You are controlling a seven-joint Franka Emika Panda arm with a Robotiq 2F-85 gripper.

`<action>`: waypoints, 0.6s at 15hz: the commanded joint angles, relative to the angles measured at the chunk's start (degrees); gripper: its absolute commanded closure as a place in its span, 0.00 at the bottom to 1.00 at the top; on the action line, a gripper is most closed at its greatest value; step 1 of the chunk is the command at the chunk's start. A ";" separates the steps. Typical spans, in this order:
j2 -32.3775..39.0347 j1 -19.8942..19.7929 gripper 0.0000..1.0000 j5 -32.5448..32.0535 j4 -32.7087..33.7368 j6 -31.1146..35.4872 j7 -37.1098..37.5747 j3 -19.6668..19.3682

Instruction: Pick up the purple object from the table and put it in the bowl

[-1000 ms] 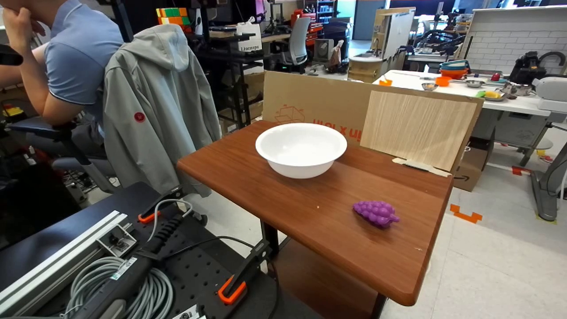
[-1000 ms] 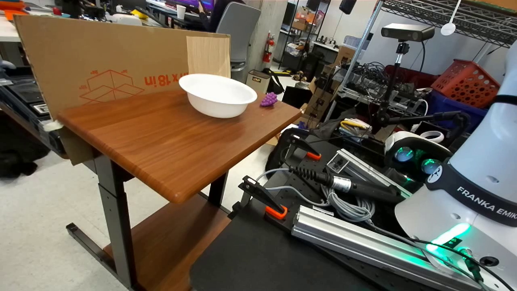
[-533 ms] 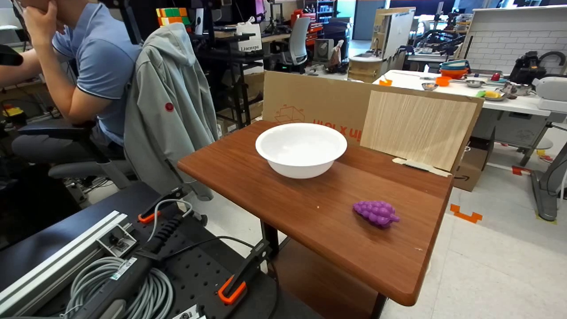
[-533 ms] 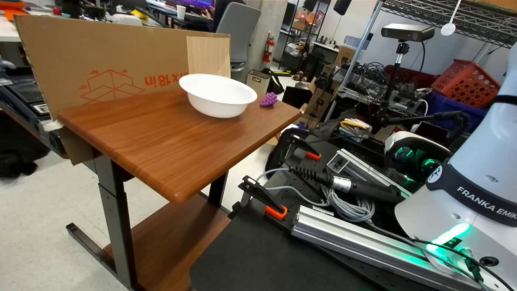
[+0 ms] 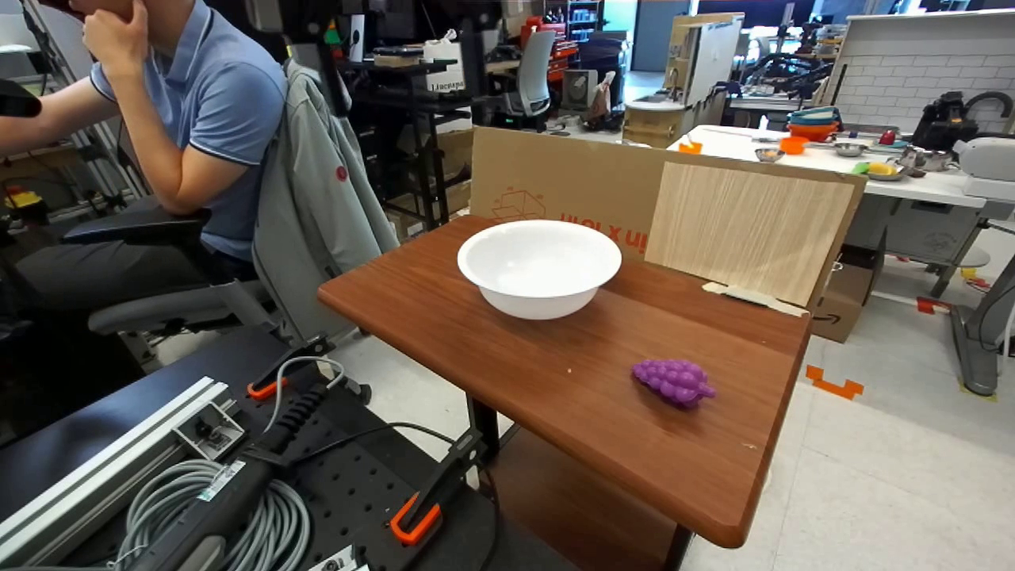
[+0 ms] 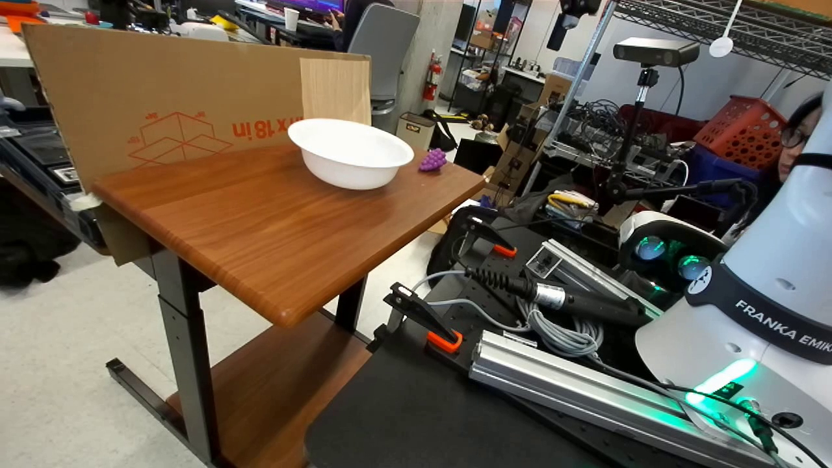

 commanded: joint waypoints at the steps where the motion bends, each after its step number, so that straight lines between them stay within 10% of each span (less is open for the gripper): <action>1: 6.15 -4.89 0.00 -4.60 5.10 5.19 -6.86 -1.64; 9: 22.80 -9.24 0.00 0.15 14.06 17.27 -9.63 -4.95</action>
